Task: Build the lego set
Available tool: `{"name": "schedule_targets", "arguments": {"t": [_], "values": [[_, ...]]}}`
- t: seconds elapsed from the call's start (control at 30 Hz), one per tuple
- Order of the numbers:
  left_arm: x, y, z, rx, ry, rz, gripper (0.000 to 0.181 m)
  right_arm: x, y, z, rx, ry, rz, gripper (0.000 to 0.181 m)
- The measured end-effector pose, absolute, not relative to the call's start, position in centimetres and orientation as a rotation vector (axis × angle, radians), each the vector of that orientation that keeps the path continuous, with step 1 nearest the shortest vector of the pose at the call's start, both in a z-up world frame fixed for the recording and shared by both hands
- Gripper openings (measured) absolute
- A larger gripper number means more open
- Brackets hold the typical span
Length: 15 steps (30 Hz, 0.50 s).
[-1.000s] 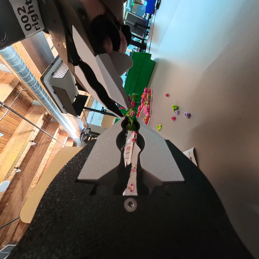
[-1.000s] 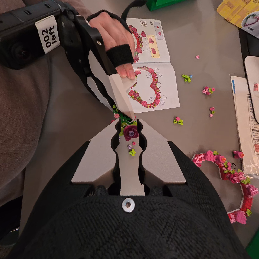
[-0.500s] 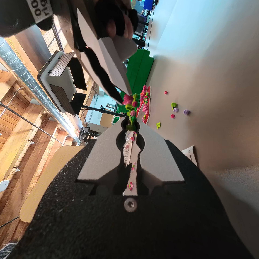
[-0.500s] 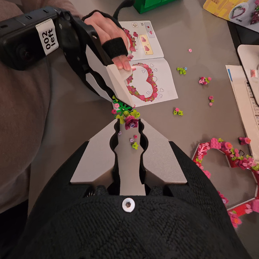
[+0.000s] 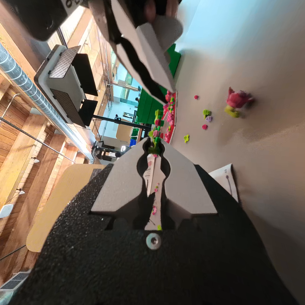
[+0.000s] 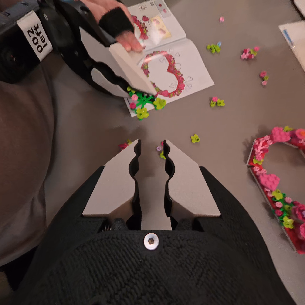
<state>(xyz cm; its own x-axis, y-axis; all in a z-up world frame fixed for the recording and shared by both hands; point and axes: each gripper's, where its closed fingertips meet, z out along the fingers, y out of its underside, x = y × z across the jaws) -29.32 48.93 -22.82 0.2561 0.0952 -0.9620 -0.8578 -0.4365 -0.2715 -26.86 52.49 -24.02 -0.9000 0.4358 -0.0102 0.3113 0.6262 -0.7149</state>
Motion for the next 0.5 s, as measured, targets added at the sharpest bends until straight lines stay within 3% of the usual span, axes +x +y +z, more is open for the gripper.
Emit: {"name": "schedule_targets", "arguments": {"t": [0.03, 0.5], "values": [[-29.5, 48.9, -22.9, -1.637, 0.712, 1.326, 0.006, -26.5, 52.6, -24.4, -0.637, -2.687, 1.138, 0.026], [-29.6, 49.0, -23.4, -1.666, 0.718, 1.31, 0.006, -22.7, 50.9, -28.5, -0.777, -2.594, 1.194, 0.026]]}}
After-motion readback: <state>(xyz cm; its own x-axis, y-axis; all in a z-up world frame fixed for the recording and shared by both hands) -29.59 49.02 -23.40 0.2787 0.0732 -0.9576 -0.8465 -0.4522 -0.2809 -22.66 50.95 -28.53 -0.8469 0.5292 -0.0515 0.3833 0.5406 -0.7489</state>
